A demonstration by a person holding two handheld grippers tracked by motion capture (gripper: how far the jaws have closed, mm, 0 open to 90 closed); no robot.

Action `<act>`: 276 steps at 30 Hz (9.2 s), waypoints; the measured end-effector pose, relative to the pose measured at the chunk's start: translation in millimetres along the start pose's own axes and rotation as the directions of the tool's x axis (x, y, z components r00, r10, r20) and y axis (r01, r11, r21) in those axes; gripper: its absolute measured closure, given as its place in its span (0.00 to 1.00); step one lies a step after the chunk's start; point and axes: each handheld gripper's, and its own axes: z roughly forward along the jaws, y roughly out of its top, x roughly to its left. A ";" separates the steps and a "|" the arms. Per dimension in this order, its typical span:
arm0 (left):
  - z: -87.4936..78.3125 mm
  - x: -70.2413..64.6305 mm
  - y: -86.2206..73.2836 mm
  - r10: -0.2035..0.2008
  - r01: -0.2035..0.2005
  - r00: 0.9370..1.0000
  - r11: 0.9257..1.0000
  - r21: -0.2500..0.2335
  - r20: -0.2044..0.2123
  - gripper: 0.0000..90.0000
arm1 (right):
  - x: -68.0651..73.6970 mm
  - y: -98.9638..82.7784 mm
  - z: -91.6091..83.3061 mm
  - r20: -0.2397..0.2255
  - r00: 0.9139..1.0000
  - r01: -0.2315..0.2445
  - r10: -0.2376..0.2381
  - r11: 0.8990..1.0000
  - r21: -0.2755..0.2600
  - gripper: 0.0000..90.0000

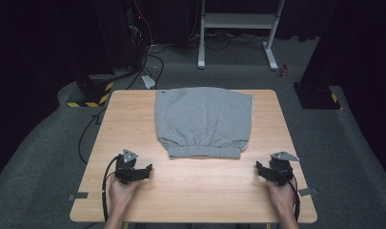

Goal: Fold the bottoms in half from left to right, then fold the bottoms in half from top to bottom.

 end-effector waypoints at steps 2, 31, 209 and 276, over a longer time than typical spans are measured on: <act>-0.1 -0.5 0.1 -0.003 0.003 1.000 1.000 0.001 -0.006 0.17 | 0.8 -0.2 -0.2 0.007 1.000 -0.007 0.007 1.000 0.001 0.37; 9.2 -28.6 28.9 0.014 -0.013 0.998 1.000 -0.019 0.061 0.25 | 7.5 3.4 -4.2 -0.077 0.996 -0.048 0.044 0.998 -0.049 0.52; -47.9 -137.0 -33.9 0.214 -0.216 0.952 0.976 -0.011 0.220 0.50 | 98.9 -53.4 -65.6 -0.213 0.938 0.272 -0.274 0.961 -0.038 0.56; 80.7 4.4 108.7 -0.179 0.181 0.984 0.980 0.080 -0.022 0.41 | 254.8 13.3 -13.9 -0.511 0.740 0.397 -0.438 0.897 -0.195 0.50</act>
